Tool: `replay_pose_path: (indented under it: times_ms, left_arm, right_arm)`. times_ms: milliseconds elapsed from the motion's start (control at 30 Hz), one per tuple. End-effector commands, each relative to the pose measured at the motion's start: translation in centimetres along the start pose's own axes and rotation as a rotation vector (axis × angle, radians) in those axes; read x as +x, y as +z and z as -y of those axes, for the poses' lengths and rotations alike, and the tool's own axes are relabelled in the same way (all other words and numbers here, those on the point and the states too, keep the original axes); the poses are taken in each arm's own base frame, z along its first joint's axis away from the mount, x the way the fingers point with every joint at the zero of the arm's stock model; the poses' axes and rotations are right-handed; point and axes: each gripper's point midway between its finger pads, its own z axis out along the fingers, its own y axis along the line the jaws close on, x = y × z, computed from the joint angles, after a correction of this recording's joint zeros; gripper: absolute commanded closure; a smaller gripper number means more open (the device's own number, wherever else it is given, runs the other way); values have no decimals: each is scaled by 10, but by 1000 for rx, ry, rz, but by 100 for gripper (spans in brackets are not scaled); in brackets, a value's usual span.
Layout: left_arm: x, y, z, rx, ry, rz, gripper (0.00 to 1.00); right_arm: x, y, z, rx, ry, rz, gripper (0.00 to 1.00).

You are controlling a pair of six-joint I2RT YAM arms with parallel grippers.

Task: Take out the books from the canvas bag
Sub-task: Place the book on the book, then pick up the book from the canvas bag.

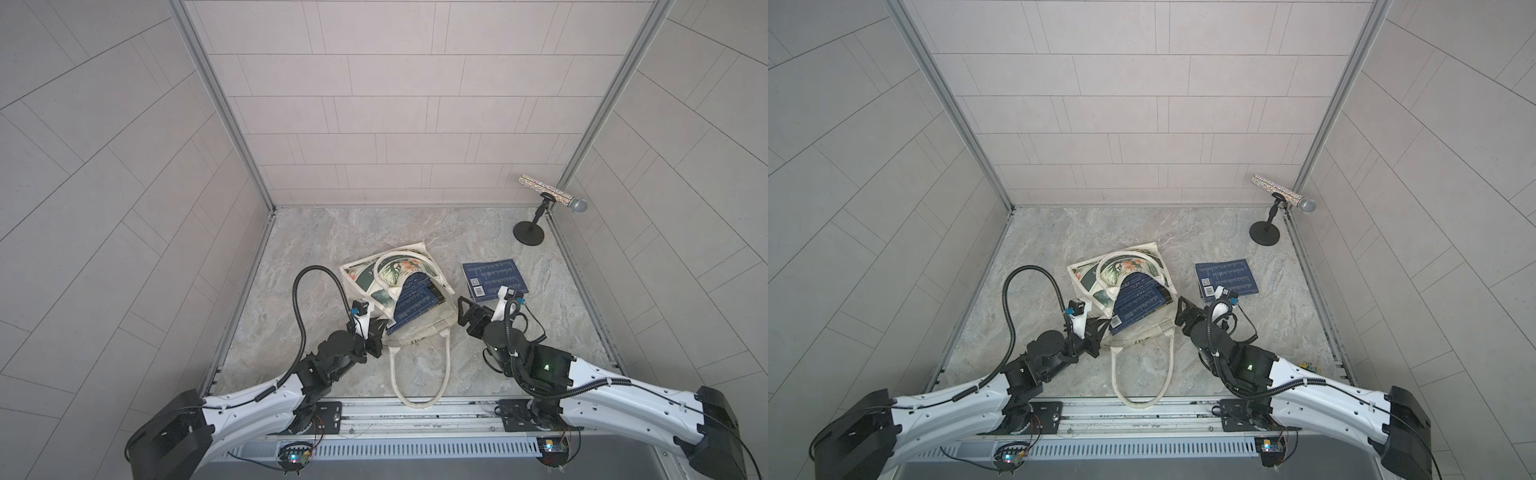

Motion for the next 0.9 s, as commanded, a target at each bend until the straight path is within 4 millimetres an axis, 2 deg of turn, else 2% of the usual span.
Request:
replay_pose_path:
  times_ms: [0, 133, 233, 433, 600, 667, 733, 767, 867]
  left_arm:
    - [-29, 1, 15, 54, 0, 83, 100]
    - [-28, 1, 16, 58, 1, 80, 100]
    - [-29, 0, 18, 69, 1, 83, 100]
    - [-32, -4, 19, 84, -3, 103, 100]
    - [-32, -7, 20, 96, 2, 112, 100]
    - [-30, -7, 21, 104, 10, 105, 100]
    - [-38, -11, 22, 110, 6, 136, 100]
    - [-37, -11, 22, 109, 6, 135, 100]
    - [-37, -11, 23, 115, 8, 135, 100]
  right_arm:
    - [-2, -16, -12, 0, -83, 71, 13]
    - [24, -18, -36, -72, -50, 7, 16]
    - [42, -19, -54, -85, -88, -18, 18]
    - [76, -3, -78, -95, -131, -62, 18]
    - [96, 18, -80, -59, -147, -56, 18]
    - [104, 27, -74, -38, -156, -80, 18]
    - [112, 38, -67, -18, -149, -109, 18]
    - [112, 43, -75, -25, -121, -124, 18]
    - [119, 57, -72, -25, -96, -154, 18]
